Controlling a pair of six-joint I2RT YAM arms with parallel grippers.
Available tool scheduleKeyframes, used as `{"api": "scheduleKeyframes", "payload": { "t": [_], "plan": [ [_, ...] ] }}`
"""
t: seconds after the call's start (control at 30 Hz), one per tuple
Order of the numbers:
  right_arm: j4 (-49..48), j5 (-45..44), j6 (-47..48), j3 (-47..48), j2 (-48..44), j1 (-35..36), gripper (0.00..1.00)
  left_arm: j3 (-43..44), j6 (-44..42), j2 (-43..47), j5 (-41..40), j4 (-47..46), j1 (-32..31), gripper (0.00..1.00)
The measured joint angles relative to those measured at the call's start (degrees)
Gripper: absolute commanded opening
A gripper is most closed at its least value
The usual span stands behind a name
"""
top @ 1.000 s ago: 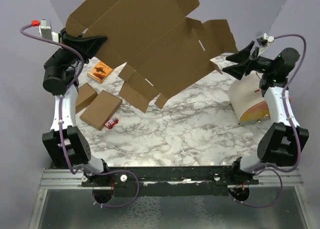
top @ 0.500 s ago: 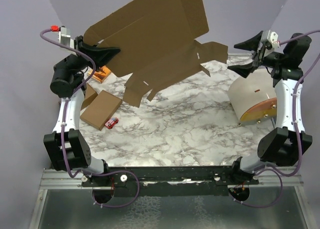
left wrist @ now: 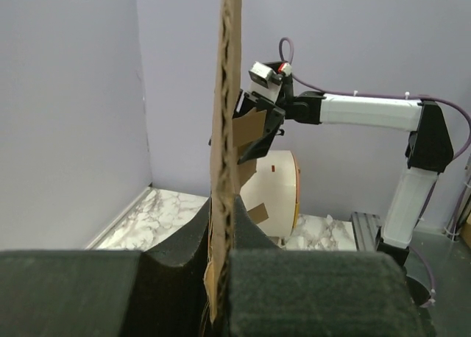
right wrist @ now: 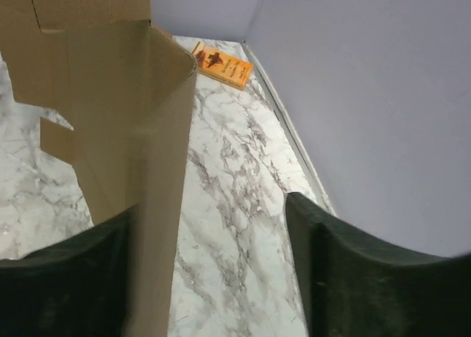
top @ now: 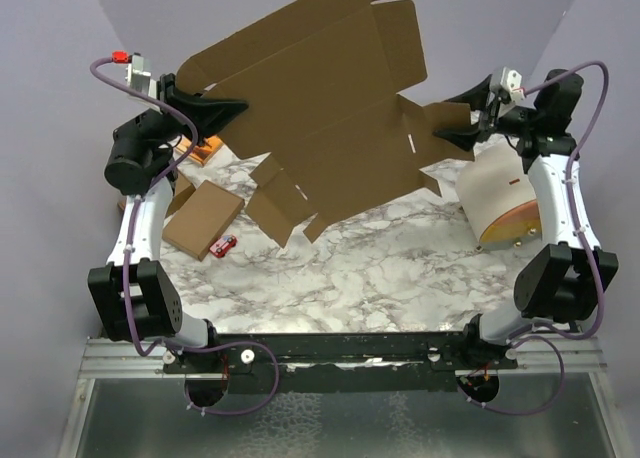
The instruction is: Fold the paper box
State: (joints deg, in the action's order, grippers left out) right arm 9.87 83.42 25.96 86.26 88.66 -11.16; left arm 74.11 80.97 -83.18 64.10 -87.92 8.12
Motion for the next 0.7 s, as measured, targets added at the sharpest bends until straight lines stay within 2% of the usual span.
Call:
{"api": "scheduleKeyframes", "payload": {
  "t": [0.1, 0.13, 0.2, 0.33, 0.53, 0.7],
  "plan": [
    [0.0, -1.8, 1.6, -1.9, 0.0, 0.8, 0.20, -0.2, -0.9, 0.0, 0.5, 0.0, 0.0, 0.00],
    [-0.2, -2.3, 1.9, -2.5, 0.0, 0.8, 0.14, -0.7, -1.5, 0.0, 0.6, 0.0, 0.0, 0.00],
    [-1.3, -3.4, 2.3, -4.1, 0.0, 0.7, 0.08, -1.8, -2.6, -0.1, 0.9, 0.0, 0.0, 0.00],
    [-5.6, -5.7, 0.3, -8.5, 0.1, 1.4, 0.02, -4.7, -5.8, -1.0, 1.5, 0.0, -0.4, 0.00],
    [-13.0, -13.9, -4.9, -14.2, 2.6, 8.0, 0.02, -8.8, -8.9, -3.3, 1.6, -0.1, -1.0, 0.00],
    [-17.2, -18.3, -9.7, -14.2, 6.6, 9.7, 0.03, -10.7, -12.2, -3.8, 2.1, 0.0, -1.0, 0.00]
  ]
}}
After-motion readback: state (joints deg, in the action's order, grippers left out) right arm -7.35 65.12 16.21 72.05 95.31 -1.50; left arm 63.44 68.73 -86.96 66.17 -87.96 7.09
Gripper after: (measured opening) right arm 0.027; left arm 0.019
